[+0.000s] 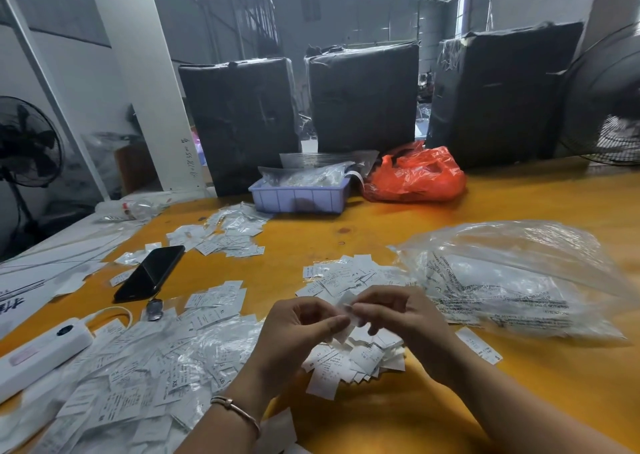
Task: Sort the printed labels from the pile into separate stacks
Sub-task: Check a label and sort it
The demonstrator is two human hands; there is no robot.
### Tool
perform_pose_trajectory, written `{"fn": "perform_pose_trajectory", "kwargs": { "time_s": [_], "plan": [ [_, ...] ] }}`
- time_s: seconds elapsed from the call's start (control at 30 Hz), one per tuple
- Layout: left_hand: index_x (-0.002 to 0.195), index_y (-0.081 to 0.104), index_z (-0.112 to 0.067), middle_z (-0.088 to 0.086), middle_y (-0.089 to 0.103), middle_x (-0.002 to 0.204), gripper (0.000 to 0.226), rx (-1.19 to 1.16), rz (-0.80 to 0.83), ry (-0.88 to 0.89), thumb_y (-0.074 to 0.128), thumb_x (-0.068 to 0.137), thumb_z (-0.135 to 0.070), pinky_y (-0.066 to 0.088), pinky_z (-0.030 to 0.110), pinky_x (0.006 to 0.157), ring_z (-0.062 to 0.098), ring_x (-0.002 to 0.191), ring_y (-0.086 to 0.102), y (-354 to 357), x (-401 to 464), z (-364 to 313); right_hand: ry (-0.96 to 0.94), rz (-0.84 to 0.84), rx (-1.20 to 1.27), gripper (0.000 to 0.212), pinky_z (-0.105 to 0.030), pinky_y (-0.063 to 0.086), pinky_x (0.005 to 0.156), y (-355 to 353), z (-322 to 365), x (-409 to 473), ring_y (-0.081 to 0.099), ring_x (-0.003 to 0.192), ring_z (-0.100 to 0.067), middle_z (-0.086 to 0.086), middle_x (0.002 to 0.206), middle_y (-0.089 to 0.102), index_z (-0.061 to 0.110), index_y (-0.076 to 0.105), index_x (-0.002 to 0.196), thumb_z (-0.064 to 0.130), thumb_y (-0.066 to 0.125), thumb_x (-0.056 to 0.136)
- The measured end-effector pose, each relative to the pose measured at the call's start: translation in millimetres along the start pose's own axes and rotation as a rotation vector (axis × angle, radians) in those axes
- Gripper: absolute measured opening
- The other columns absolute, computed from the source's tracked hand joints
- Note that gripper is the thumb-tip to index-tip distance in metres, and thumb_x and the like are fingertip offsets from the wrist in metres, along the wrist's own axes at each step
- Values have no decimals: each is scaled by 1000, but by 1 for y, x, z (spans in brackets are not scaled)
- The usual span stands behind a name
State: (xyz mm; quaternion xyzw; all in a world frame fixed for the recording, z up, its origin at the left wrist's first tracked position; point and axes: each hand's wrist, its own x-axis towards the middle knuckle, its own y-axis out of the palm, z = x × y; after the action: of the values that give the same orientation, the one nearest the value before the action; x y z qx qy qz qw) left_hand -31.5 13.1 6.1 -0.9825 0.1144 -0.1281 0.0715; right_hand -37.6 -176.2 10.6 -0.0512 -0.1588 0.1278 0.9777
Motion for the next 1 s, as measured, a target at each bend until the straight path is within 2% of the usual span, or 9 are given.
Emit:
{"fn": "perform_pose_trajectory", "kwargs": {
  "time_s": [0.03, 0.13, 0.3, 0.53, 0.63, 0.73, 0.8, 0.9, 1.0],
  "plan": [
    [77, 76, -5, 12, 72, 72, 23, 6, 1, -1, 79, 69, -26, 51, 20, 60, 13, 65, 65, 0, 0, 0, -14, -4, -59, 20, -32, 52, 69, 0, 0, 0, 66, 79, -18, -5, 82, 72, 13, 75, 83, 32, 77, 78],
    [81, 78, -6, 10, 73, 73, 12, 19, 17, -9, 79, 76, -17, 52, 21, 63, 12, 67, 66, 1, 0, 1, -46, -92, -134, 9, -40, 53, 73, 1, -2, 1, 65, 82, -19, -4, 83, 70, 13, 74, 76, 21, 77, 77],
    [84, 78, -5, 9, 74, 77, 7, 22, -20, -4, 74, 83, -11, 53, 20, 65, 14, 72, 68, -2, 1, 1, 28, -191, 5, 10, -20, 46, 69, -4, -3, 2, 64, 83, -13, -3, 86, 71, 8, 71, 70, 15, 78, 75],
    [80, 76, -6, 7, 73, 73, 9, 12, -38, 5, 75, 80, -15, 50, 19, 63, 12, 68, 66, -2, 2, 2, 83, -195, 40, 20, -29, 48, 75, -3, -3, 2, 66, 88, -17, -7, 87, 70, 14, 65, 58, 15, 83, 66],
    [79, 75, -4, 9, 73, 74, 18, -5, -9, -5, 78, 73, -20, 51, 19, 64, 14, 69, 68, -1, 1, 1, 86, -163, 56, 18, -27, 47, 74, -4, -2, 3, 66, 89, -12, -2, 91, 71, 14, 67, 61, 26, 80, 66],
    [78, 76, -5, 9, 73, 74, 15, -53, -15, -7, 77, 73, -19, 50, 18, 62, 13, 69, 67, -1, 0, 0, 166, -72, 254, 26, -30, 48, 72, -7, 1, 5, 66, 94, -16, -3, 103, 72, 9, 74, 84, 32, 62, 85],
    [79, 76, -6, 9, 72, 75, 14, -62, -19, 4, 76, 74, -19, 50, 19, 63, 13, 69, 65, -1, 0, -1, 221, -15, 338, 27, -29, 50, 68, -7, 2, 5, 68, 93, -18, -6, 105, 72, 11, 76, 91, 21, 51, 90],
    [81, 76, -2, 11, 72, 74, 16, -61, -4, 14, 76, 75, -17, 51, 22, 65, 16, 70, 64, 0, -1, 0, 231, 5, 313, 28, -27, 52, 64, -6, -1, 5, 68, 85, -20, -10, 96, 73, 7, 76, 87, -1, 49, 88],
    [82, 75, 0, 12, 71, 74, 17, -51, 10, 10, 76, 76, -16, 50, 23, 66, 17, 70, 64, 1, -1, 0, 223, 13, 296, 23, -26, 53, 65, -5, -2, 4, 66, 83, -20, -15, 91, 72, 1, 75, 84, -3, 52, 88]
  ]
}}
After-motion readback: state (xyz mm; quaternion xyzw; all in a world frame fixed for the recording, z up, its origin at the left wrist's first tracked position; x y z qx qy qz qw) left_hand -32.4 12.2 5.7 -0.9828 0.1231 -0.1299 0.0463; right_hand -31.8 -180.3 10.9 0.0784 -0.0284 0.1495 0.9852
